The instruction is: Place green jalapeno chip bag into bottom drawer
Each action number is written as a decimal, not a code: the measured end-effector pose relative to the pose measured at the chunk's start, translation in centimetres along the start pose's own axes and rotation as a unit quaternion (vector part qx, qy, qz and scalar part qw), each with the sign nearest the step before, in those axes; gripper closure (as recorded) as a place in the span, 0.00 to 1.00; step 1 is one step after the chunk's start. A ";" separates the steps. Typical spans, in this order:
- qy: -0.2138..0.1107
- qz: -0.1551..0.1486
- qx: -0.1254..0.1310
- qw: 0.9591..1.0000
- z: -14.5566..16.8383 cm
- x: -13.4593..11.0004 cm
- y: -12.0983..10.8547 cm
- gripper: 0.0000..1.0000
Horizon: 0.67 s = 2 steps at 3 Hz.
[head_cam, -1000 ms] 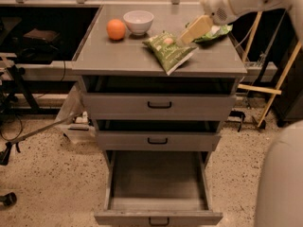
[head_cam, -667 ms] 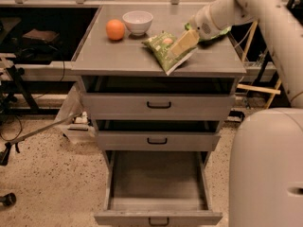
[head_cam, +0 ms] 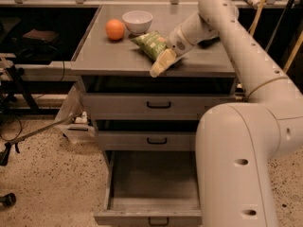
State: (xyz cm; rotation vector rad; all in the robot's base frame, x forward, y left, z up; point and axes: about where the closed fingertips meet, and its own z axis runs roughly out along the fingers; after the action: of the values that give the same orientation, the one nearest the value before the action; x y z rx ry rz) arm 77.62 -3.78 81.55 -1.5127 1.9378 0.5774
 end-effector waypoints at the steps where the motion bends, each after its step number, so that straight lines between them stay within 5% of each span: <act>1: 0.002 -0.001 -0.006 1.000 0.3 -0.1 0.2 0.00; 2: 0.002 -0.001 -0.006 1.000 0.3 -0.1 0.2 0.15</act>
Offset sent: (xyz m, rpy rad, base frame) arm -0.0010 0.0035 -0.0016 -0.0023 0.0081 0.0102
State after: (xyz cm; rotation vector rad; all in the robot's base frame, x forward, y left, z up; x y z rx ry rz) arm 77.52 -3.43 81.39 -1.5247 1.9386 0.5867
